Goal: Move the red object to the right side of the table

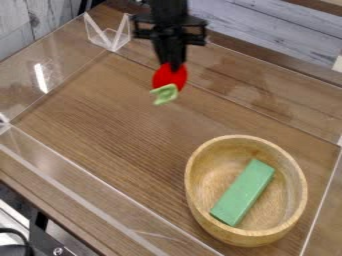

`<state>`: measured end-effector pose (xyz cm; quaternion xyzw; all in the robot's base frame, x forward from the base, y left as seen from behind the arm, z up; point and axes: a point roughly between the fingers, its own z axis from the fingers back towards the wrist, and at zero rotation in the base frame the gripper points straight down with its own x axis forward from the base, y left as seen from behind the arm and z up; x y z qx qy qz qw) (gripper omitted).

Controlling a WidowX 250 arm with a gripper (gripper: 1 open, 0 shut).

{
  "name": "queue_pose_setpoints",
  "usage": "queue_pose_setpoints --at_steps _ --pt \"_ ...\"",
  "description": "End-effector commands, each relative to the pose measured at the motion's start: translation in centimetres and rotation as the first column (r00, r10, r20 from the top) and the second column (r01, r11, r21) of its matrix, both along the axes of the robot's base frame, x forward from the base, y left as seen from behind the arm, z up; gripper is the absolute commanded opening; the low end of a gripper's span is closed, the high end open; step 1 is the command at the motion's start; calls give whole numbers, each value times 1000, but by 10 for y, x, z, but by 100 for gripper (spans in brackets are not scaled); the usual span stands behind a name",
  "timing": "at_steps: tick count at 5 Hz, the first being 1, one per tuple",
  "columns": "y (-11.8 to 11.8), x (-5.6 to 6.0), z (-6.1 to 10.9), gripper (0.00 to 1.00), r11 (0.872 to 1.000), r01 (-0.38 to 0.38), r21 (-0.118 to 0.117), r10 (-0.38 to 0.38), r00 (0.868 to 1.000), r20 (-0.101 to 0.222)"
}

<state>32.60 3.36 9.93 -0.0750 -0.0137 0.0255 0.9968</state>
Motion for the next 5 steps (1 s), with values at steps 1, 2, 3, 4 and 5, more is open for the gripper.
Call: queue_pose_setpoints --at_steps 1,2,3,4,5 --pt "-22 24 8 0 995 101 14 -101 993 68" --pt "-33 37 -3 0 990 141 22 -142 987 74" --pt "-34 44 -7 0 991 127 32 -129 989 74" --pt "-33 49 -10 0 994 107 37 -109 991 73" --pt "-46 49 -18 0 994 105 42 -108 991 78"
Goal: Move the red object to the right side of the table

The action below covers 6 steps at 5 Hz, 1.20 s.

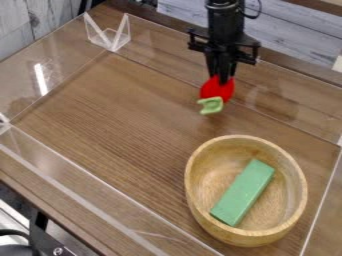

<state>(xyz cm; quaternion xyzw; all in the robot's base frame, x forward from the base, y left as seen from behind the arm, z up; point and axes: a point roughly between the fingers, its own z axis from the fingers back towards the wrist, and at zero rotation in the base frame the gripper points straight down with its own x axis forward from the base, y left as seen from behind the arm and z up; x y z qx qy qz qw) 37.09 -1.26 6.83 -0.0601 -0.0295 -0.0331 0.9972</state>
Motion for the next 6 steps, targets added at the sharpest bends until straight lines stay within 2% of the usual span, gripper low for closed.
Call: queue_pose_setpoints --at_steps 1,2,4,5,6 --pt "-12 0 7 0 1000 -8 7 7 999 49" --pt "-20 0 3 0 1000 -13 13 12 998 61" --pt "-12 2 25 0 999 44 27 -47 995 87" --pt "-10 6 29 0 997 70 35 -74 993 98" --pt "-8 6 29 0 994 98 43 -102 990 101"
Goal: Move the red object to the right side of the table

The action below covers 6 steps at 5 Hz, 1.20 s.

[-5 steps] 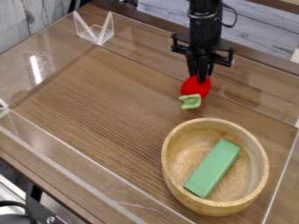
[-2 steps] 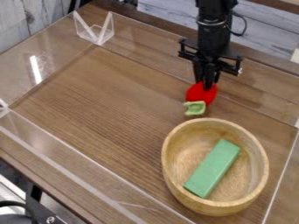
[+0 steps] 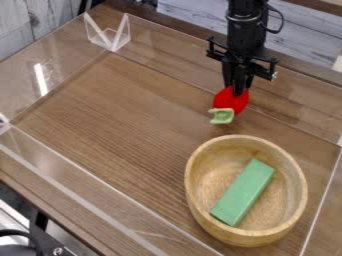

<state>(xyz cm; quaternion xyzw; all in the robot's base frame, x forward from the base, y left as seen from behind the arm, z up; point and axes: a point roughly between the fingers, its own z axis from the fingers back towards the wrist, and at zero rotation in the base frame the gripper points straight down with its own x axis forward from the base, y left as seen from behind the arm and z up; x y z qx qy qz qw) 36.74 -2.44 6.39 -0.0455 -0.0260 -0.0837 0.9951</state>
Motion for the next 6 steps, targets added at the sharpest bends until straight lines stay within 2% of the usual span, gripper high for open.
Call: queue_pose_setpoints --at_steps 1,2,3,4,5,6 --pt "3 9 24 100 1000 23 -5 -22 995 93" --pt "-3 7 17 100 1000 -17 -11 18 996 84" --pt "-5 4 19 100 998 -67 -16 68 993 97" --pt "6 1 32 100 989 -149 -18 150 983 107" --pt "25 -4 59 100 970 -240 -23 241 960 145" --pt "45 -13 80 100 970 -242 -24 242 954 177"
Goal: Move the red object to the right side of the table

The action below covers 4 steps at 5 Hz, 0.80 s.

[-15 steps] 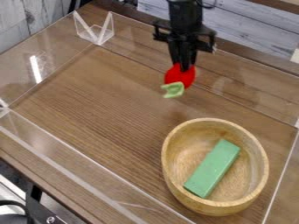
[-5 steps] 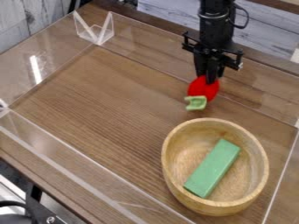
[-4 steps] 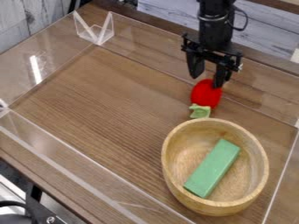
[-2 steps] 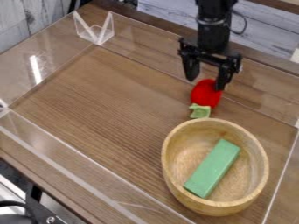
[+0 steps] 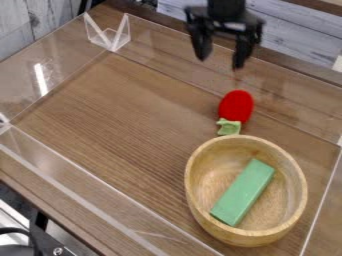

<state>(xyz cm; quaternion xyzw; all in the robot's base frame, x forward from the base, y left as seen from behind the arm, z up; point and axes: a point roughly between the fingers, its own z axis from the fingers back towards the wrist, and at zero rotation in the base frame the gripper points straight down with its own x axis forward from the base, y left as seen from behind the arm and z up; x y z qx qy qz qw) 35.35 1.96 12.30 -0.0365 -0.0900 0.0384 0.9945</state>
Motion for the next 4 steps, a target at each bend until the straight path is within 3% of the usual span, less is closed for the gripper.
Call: queue_pose_setpoints --at_steps 1,2,3,4 --pt "34 -6 26 100 999 15 35 -17 997 70" --pt "63 -9 23 100 996 53 68 -57 997 60" --pt "71 -8 13 100 993 95 75 -98 994 40" --pt "85 -8 -5 100 994 80 80 -82 996 26"
